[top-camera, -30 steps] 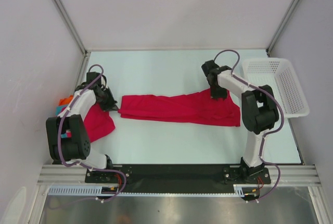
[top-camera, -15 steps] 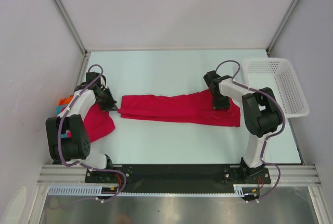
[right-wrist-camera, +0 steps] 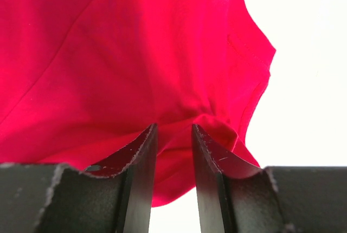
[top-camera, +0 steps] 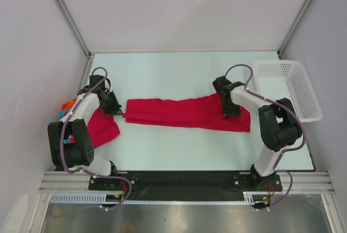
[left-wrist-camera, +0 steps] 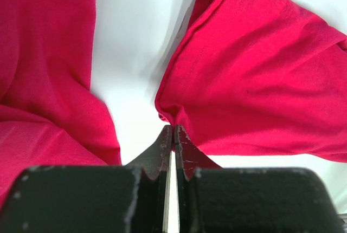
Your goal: Fold and stack the t-shirts
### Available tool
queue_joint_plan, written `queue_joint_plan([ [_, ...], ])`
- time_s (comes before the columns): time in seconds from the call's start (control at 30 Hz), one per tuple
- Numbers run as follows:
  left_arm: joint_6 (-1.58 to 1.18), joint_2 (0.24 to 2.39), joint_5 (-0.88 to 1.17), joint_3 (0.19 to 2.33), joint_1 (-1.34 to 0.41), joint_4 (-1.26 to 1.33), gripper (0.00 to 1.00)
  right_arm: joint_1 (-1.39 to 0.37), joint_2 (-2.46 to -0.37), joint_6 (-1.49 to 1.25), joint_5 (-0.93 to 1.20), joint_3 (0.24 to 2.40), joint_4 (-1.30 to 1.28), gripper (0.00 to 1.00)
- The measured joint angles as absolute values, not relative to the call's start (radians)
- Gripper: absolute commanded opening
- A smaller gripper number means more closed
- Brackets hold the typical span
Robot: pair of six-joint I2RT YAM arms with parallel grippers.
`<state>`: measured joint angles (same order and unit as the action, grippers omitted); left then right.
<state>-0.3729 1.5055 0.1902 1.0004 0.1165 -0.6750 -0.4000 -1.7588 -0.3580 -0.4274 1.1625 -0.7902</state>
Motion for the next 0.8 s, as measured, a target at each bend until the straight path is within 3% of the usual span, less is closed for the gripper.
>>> queue_joint_plan([
  [0.8,-0.373,1.505,0.191,1.000,0.117,-0.675,0.06,-0.495,-1.628,-0.424,-0.416,1.070,-0.826,0.34],
])
